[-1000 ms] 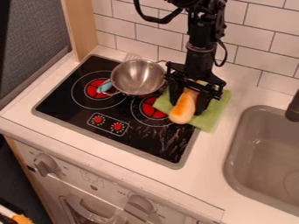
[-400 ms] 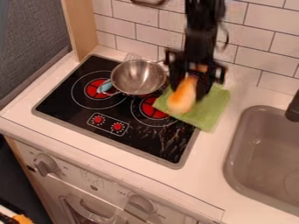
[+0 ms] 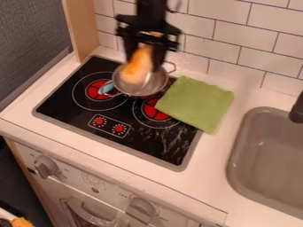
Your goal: Moved the bread to the left burner
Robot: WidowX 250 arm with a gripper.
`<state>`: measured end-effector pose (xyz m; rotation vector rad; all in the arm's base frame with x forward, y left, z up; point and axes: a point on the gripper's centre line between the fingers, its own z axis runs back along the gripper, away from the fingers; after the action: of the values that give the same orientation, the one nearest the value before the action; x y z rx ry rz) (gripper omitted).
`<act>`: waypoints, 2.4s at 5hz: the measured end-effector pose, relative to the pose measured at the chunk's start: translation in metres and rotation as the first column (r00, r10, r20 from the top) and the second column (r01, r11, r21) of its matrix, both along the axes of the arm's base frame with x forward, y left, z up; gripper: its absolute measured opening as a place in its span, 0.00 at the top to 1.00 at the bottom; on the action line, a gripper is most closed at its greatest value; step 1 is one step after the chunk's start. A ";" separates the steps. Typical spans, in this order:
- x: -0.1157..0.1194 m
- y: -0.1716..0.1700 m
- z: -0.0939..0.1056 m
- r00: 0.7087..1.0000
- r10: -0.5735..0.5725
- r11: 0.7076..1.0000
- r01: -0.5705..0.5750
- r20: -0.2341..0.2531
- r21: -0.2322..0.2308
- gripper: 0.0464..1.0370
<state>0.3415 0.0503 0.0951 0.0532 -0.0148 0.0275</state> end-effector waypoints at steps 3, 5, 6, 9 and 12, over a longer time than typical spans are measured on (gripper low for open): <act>-0.020 0.115 -0.018 0.996 -0.085 0.995 0.085 -0.009 -0.062 0.38; -0.017 0.126 -0.053 0.993 -0.115 0.992 0.115 -0.002 -0.055 0.38; -0.012 0.122 -0.065 0.987 -0.157 0.988 0.157 -0.024 -0.004 0.38; -0.016 0.119 -0.071 0.996 -0.078 0.996 0.080 -0.042 0.028 0.05; -0.022 0.106 -0.017 0.994 -0.093 0.992 0.087 0.064 0.087 0.04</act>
<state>0.3192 0.1568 0.0778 0.1361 -0.0864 -0.0618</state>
